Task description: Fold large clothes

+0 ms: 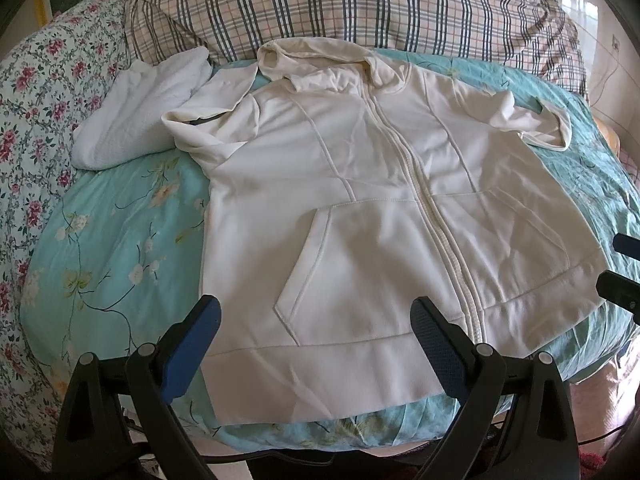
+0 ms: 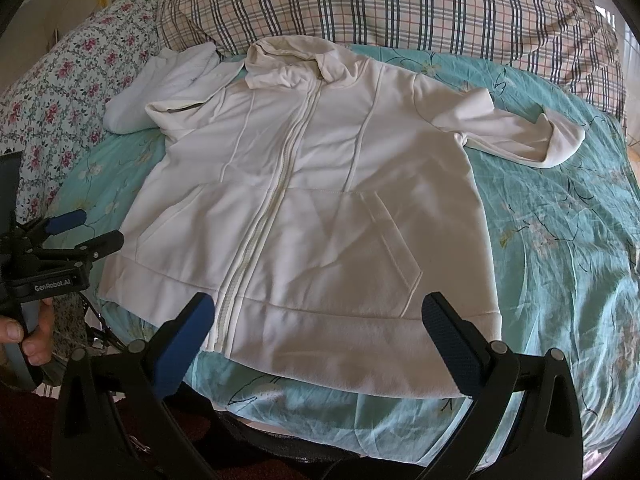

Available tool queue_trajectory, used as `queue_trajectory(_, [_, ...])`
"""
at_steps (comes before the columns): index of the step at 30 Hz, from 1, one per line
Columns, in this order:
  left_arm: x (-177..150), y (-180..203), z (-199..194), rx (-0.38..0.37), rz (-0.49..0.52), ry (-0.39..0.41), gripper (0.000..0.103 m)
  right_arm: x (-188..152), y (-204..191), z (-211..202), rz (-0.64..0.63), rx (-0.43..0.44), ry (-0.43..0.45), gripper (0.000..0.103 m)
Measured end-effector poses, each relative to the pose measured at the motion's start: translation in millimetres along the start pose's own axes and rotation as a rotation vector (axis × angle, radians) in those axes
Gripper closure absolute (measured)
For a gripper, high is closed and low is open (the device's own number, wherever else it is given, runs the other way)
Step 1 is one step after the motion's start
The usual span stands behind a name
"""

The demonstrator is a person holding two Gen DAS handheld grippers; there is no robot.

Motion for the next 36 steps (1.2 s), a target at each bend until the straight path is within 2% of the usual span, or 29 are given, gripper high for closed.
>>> queue_trajectory(5, [0, 1, 4, -0.009, -0.001, -0.031, 0.007, 3, 2, 1, 0.022, 0.019, 0.012, 0.000])
queue_trajectory(7, [-1, 2, 6, -0.014, -0.004, -0.061, 0.007, 4, 6, 4, 0.008, -0.006, 0.019, 0.000])
queue_trajectory(10, [5, 0, 7, -0.036, -0.034, -0.016, 0.007, 5, 15, 6, 0.024, -0.015, 0.027, 0.000])
queue_trajectory(12, [8, 0, 10, -0.037, -0.044, -0.013, 0.007, 8, 22, 6, 0.029, -0.035, 0.039, 0.000])
queue_trajectory(15, [12, 4, 17, -0.042, -0.003, -0.014, 0.007, 14, 40, 7, 0.051, -0.055, 0.069, 0.001])
queue_trajectory(17, [13, 5, 23, -0.012, 0.020, -0.021, 0.007, 19, 57, 9, 0.076, -0.078, 0.074, 0.006])
queue_trajectory(21, [17, 6, 35, -0.013, 0.021, -0.054, 0.006, 40, 103, 7, 0.136, -0.131, 0.143, 0.015])
queue_trajectory(23, [21, 8, 41, -0.012, 0.025, -0.061, 0.006, 52, 132, 4, 0.182, -0.148, 0.172, 0.027])
queue_trajectory(26, [28, 11, 52, -0.017, 0.020, -0.067, 0.006, 70, 179, 6, 0.270, -0.173, 0.190, 0.034])
queue_trajectory(34, [54, 24, 86, -0.042, 0.018, -0.088, 0.005, 137, 318, 34, 0.430, -0.302, 0.221, 0.042])
queue_trajectory(36, [59, 28, 96, -0.043, 0.020, -0.101, 0.005, 155, 347, 44, 0.432, -0.364, 0.208, 0.042])
Point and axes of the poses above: each gripper's, at about its wrist camera, not at the fingertips, and z roughly the way its jaws point, y to its right, x to its top, the point moved 7 cm from there along z, roughly the way its jaws point, and after that the axes turned 5 degrees about -z, right-handed, at the moved point
